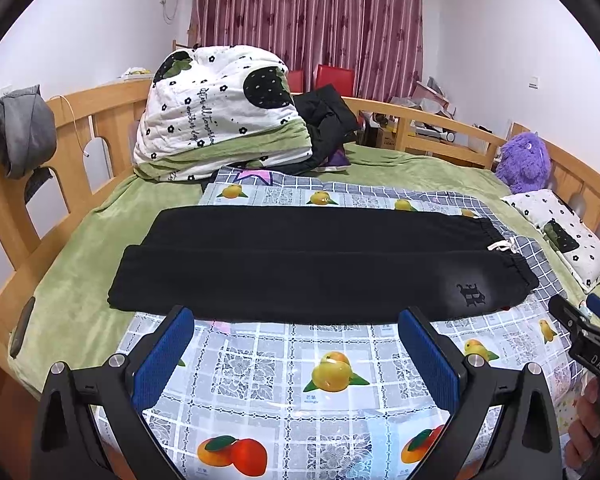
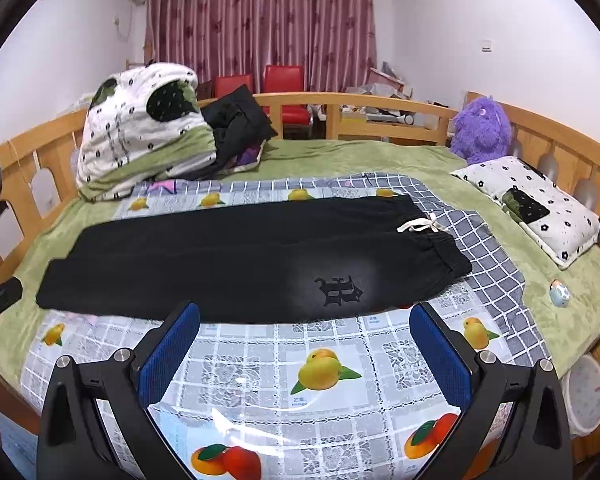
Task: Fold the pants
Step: 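Grasp the sweatpants leg edge with the left tool and lift it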
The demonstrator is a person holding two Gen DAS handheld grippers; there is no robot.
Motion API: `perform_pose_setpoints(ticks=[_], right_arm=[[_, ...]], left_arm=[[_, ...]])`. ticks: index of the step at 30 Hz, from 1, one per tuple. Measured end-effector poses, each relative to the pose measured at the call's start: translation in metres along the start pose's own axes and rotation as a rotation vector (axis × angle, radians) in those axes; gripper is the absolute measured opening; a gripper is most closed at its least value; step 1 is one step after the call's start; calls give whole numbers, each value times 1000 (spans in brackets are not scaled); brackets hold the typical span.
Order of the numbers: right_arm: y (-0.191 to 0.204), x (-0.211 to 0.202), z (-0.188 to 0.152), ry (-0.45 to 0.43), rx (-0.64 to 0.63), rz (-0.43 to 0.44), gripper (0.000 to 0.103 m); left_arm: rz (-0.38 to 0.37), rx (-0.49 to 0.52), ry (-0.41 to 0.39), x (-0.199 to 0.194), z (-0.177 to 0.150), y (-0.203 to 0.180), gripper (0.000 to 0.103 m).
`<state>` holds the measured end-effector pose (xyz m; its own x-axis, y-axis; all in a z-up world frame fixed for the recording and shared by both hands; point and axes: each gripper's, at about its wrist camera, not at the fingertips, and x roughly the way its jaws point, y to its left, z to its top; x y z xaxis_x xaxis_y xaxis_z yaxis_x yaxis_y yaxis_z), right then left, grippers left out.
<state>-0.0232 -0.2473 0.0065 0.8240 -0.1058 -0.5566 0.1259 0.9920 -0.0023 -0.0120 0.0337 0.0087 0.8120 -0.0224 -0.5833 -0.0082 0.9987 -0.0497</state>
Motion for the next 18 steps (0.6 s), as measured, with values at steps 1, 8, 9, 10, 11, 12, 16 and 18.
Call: perform_pose_setpoints(ticks=[1, 8, 9, 10, 11, 12, 16, 18], right_arm=[[-1, -4, -2, -5, 10, 0, 103], [-2, -29, 1, 40, 19, -7, 103], [-3, -33, 2, 42, 15, 5, 103], [-4, -38, 3, 41, 11, 12, 103], [-5, -43, 7, 36, 0, 16, 103], [-6, -46, 12, 29, -14, 13, 103], [-13, -53, 35, 5, -38, 44, 103], [-21, -51, 47, -12, -20, 88, 103]], left_arm=[[-6, -7, -8, -4, 2, 0, 103], [6, 10, -53, -36, 12, -5, 103], [15, 22, -57, -39, 13, -5, 103], [21, 31, -59, -42, 14, -5, 103], [27, 35, -61, -45, 17, -4, 103], [27, 34, -64, -48, 21, -2, 103], [22, 17, -70, -52, 42, 6, 103], [19, -12, -70, -46, 54, 14, 103]])
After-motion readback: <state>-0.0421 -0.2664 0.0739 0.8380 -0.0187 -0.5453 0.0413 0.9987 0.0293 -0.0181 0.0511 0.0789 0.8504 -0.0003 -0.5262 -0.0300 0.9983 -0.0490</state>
